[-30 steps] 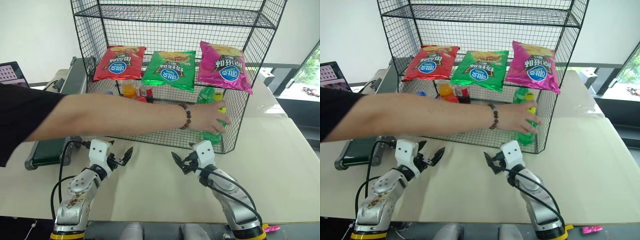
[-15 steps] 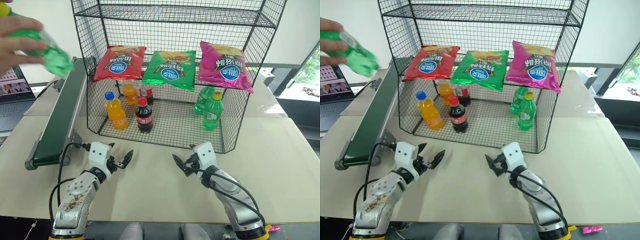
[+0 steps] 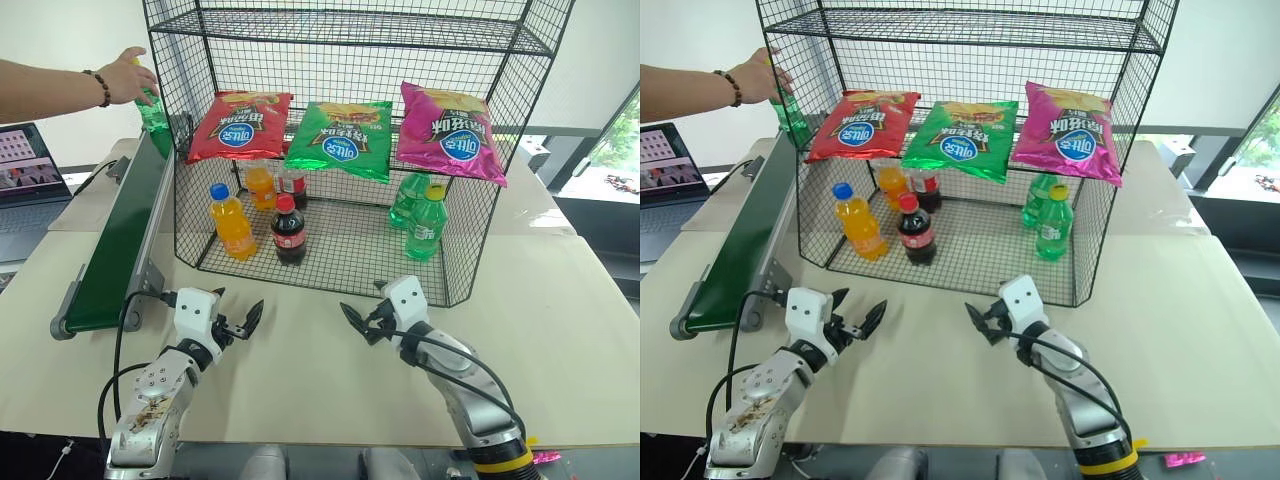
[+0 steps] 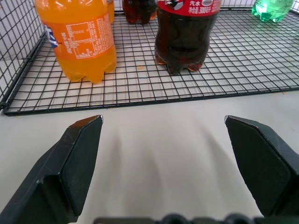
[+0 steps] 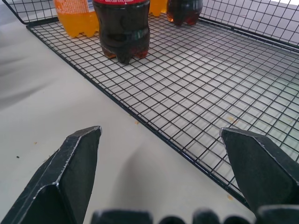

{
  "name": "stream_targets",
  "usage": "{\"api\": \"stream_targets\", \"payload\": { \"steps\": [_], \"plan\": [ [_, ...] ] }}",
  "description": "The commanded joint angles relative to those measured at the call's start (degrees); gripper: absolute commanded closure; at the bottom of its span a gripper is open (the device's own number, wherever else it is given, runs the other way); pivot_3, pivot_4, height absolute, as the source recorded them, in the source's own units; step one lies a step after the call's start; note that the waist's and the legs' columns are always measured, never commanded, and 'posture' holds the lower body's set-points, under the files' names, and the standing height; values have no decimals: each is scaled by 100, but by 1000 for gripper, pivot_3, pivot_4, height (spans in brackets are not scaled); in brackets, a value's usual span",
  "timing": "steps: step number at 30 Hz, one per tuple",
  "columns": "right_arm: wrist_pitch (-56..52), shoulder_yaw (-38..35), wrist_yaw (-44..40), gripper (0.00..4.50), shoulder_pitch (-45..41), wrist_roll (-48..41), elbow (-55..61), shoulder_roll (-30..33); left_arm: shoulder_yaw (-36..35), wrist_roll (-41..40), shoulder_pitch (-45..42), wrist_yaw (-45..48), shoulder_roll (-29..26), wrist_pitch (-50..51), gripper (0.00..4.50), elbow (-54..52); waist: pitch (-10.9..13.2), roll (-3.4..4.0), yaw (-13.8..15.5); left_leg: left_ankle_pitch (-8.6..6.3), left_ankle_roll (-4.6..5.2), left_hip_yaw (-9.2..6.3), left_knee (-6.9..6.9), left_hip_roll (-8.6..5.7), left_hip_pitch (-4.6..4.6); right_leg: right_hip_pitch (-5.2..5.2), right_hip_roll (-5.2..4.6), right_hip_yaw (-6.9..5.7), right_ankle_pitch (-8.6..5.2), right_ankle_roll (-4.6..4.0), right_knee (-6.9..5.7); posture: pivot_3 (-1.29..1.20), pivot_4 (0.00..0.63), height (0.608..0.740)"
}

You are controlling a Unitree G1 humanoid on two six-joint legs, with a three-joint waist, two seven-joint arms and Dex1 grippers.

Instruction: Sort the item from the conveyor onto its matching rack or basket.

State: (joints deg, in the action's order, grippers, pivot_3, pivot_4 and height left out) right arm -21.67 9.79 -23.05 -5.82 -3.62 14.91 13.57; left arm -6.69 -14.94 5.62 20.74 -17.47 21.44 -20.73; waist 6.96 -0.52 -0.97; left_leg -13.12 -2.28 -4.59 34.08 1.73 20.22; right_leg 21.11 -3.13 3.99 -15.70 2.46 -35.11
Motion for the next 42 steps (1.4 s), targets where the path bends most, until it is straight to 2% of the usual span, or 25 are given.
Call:
{"api": "stream_targets", "payload": {
  "steps": [1,10,14,17,23,27,34,42],
  "plan": [
    [179,-114,-38,0,-104,-116,77,-2,-152,-92,-2,-23,-1,-153,58,-233,0,0,-2,0,0,0,0,0,0,0,0,0,0,0,0,0,150,738],
    [-54,-293,-330,0,-195,-416,365,130,-730,-413,340,-101,-159,-5,58,-1105,0,0,-4,0,0,0,0,1,0,0,0,0,0,-1,-1,0,150,738],
    [-345,-552,-1031,0,-321,-1100,764,572,-1260,-570,560,-462,-148,195,58,-1981,1,-1,3,0,0,1,1,0,1,-1,-2,1,0,0,2,0,150,738],
    [-637,-741,-1440,0,-592,-1842,1013,702,-1749,-697,518,-839,-56,319,58,-2148,2,-2,-6,0,0,0,2,1,-2,-5,-1,1,0,0,1,0,150,738],
    [-1213,-685,-2049,0,-1449,-2824,1221,864,-2720,-1114,177,-1301,-120,559,58,-1771,2,-1,-9,0,1,-2,8,8,-4,-8,7,-1,-1,2,-1,0,150,738],
    [-1455,-499,-2464,0,-2458,-3340,1011,713,-3386,-1342,-278,-1482,-506,638,58,-1344,6,-5,-15,0,1,-4,13,11,-2,-2,11,-3,3,-4,-6,0,150,738],
    [-1225,-263,-2865,0,-3501,-3451,336,322,-3580,-1324,-407,-1292,-873,513,58,-418,2,-4,3,-2,3,-3,12,7,-1,-3,6,-4,4,-7,-3,0,150,738],
    [-1103,-105,-3083,0,-3666,-3425,298,204,-3557,-1538,-521,-1123,-946,483,58,-117,1,-7,4,-2,2,-3,10,9,0,1,5,-5,5,-9,-5,0,150,738]
  ]
}}
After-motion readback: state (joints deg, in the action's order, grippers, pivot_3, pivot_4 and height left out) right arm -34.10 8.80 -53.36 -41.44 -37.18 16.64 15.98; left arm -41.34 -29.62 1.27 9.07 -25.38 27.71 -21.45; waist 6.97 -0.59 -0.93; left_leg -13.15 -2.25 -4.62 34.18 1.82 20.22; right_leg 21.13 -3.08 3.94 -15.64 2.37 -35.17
